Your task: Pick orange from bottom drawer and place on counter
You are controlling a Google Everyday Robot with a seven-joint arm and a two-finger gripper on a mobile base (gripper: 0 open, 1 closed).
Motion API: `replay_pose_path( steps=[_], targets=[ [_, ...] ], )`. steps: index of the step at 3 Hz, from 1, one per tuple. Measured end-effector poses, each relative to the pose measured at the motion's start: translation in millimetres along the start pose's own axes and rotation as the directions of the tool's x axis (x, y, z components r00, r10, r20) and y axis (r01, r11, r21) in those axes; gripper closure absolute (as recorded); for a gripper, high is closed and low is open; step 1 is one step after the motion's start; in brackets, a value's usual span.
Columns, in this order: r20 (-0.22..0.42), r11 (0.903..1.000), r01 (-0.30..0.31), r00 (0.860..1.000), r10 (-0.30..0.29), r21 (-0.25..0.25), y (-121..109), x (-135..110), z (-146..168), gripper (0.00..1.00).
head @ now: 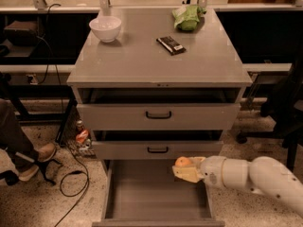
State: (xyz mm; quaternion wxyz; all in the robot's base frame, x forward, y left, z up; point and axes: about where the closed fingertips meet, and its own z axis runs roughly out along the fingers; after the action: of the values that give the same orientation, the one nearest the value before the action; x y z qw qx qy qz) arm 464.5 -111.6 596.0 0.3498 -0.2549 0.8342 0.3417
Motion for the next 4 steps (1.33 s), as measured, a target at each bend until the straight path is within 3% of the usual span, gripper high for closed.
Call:
replay_pose_path(
  steps=[1,2,3,4],
  targets=[
    [0.075,0.9941,0.106,0.991,-0.107,0.027,12.6,-21.6,-30.3,1.0],
    [0.076,0.9939,0.106,0.991,-0.108,0.028,12.3,-21.3,-30.9,1.0],
    [0.157,0.9891,0.142,0.977,-0.146,0.038,7.8,-47.2,-43.0,1.0],
    [0.313,0.9706,0.231,0.919,-0.24,0.067,2.7,-108.8,-80.9,1.0]
  ],
)
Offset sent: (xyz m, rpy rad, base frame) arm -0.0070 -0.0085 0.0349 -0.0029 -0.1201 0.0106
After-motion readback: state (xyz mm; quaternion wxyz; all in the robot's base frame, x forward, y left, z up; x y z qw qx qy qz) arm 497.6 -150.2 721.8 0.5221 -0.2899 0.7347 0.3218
